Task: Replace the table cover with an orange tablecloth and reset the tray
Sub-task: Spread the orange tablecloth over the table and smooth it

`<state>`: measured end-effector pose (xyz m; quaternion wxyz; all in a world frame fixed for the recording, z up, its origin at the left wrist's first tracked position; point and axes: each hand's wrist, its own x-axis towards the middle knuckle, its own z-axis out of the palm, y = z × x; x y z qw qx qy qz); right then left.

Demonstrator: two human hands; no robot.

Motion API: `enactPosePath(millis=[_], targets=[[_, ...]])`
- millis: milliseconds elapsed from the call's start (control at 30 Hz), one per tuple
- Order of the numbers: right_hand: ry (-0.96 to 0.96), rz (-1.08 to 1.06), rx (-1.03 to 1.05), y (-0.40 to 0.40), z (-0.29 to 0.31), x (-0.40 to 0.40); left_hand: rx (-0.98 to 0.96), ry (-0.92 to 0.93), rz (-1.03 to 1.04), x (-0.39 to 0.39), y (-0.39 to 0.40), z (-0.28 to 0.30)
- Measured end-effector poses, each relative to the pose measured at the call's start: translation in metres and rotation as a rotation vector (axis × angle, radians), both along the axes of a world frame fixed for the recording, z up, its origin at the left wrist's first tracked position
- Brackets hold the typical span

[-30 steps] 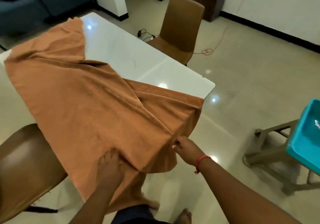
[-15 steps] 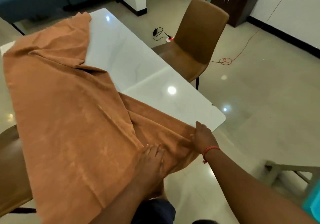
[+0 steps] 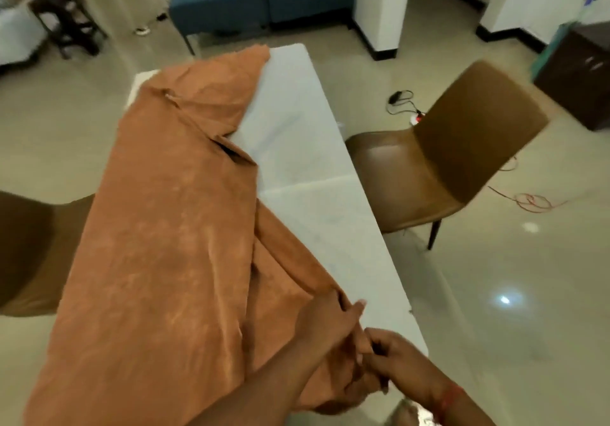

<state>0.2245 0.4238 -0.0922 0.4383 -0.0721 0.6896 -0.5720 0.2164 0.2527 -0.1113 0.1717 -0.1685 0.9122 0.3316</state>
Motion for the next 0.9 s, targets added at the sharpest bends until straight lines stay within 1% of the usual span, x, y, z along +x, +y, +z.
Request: enactPosePath(millis=[67, 100, 133, 167, 200, 267, 333, 367, 433, 500, 533, 567, 633, 667, 700, 733, 767, 867, 900], targets=[[-0.033, 0.302, 0.052, 0.016, 0.004, -0.017, 0.042, -0.068, -0.021, -0.011, 0.033, 0.012], [-0.048, 0.394, 0.086, 0.025, 0.003, -0.028, 0.053, -0.072, -0.034, -0.015, 0.046, 0.019], [-0.071, 0.431, 0.106, 0.036, 0.002, -0.04, 0.077, -0.064, -0.043, -0.018, 0.061, 0.028], [-0.09, 0.405, 0.126, 0.046, 0.0, -0.051, 0.101, -0.054, -0.049, -0.018, 0.073, 0.037], [-0.103, 0.328, 0.147, 0.055, -0.001, -0.063, 0.119, -0.049, -0.041, -0.018, 0.084, 0.044], [-0.118, 0.084, 0.179, 0.061, -0.004, -0.085, 0.118, -0.058, -0.018, -0.016, 0.097, 0.051], [-0.17, -0.089, 0.122, 0.052, -0.002, -0.095, 0.154, -0.078, 0.016, -0.009, 0.101, 0.048], [-0.198, -0.118, 0.075, 0.044, 0.003, -0.097, 0.165, -0.089, 0.019, -0.003, 0.102, 0.048], [-0.216, -0.057, 0.039, 0.029, 0.012, -0.096, 0.135, -0.072, 0.004, 0.005, 0.105, 0.044], [-0.08, 0.052, 0.1, 0.017, 0.012, -0.097, 0.147, -0.032, 0.004, 0.014, 0.109, 0.043], [0.016, 0.033, 0.133, 0.014, 0.008, -0.099, 0.167, -0.01, 0.011, 0.016, 0.112, 0.042], [0.096, -0.07, 0.155, 0.014, 0.006, -0.103, 0.176, 0.02, 0.024, 0.019, 0.113, 0.039], [0.161, -0.391, 0.155, 0.025, 0.003, -0.11, 0.159, 0.081, 0.085, 0.024, 0.115, 0.033], [0.181, -0.544, 0.147, 0.034, 0.004, -0.112, 0.154, 0.096, 0.112, 0.029, 0.117, 0.028], [0.165, -0.619, 0.156, 0.045, 0.002, -0.111, 0.141, 0.102, 0.127, 0.035, 0.122, 0.024], [0.142, -0.611, 0.176, 0.054, -0.003, -0.11, 0.113, 0.085, 0.137, 0.04, 0.126, 0.02], [0.118, -0.529, 0.215, 0.061, -0.01, -0.109, 0.077, 0.069, 0.15, 0.043, 0.129, 0.016], [0.047, -0.045, 0.396, 0.075, -0.03, -0.116, -0.039, 0.03, 0.221, 0.037, 0.132, -0.001], [0.024, 0.075, 0.434, 0.076, -0.032, -0.124, -0.089, 0.001, 0.23, 0.031, 0.132, -0.006]])
